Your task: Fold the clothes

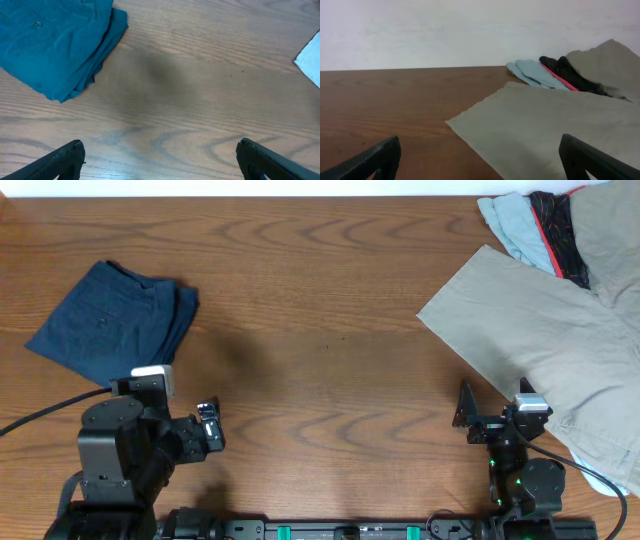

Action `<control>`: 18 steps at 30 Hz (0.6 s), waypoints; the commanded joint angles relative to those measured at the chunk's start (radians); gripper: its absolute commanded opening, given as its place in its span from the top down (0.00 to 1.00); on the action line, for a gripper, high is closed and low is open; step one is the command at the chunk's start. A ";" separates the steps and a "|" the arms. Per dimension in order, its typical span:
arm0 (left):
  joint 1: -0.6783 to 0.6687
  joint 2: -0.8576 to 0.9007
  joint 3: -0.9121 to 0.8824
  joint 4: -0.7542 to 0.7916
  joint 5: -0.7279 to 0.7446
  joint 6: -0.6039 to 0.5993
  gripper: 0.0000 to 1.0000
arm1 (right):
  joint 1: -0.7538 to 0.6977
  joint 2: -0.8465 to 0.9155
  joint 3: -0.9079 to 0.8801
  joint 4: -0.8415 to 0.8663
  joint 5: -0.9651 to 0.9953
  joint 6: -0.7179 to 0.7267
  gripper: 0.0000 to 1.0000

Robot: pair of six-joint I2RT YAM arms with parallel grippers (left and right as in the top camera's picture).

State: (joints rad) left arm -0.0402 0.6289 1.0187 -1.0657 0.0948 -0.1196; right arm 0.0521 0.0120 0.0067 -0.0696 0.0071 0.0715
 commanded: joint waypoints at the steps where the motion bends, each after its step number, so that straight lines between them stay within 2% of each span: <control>1: 0.000 -0.046 -0.003 0.000 -0.064 0.040 0.02 | 0.007 -0.005 -0.001 -0.005 -0.011 -0.006 0.01; 6: 0.000 -0.190 -0.075 0.002 -0.115 0.042 0.02 | 0.007 -0.005 -0.001 -0.005 -0.011 -0.006 0.01; 10: 0.000 -0.321 -0.218 0.040 -0.114 0.040 0.02 | 0.007 -0.005 -0.001 -0.005 -0.011 -0.006 0.01; 18: 0.000 -0.536 -0.546 0.358 -0.106 0.040 0.02 | 0.007 -0.005 -0.001 -0.005 -0.011 -0.006 0.01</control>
State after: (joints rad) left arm -0.0402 0.1516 0.5644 -0.7845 -0.0040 -0.0956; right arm 0.0521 0.0120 0.0067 -0.0696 -0.0006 0.0715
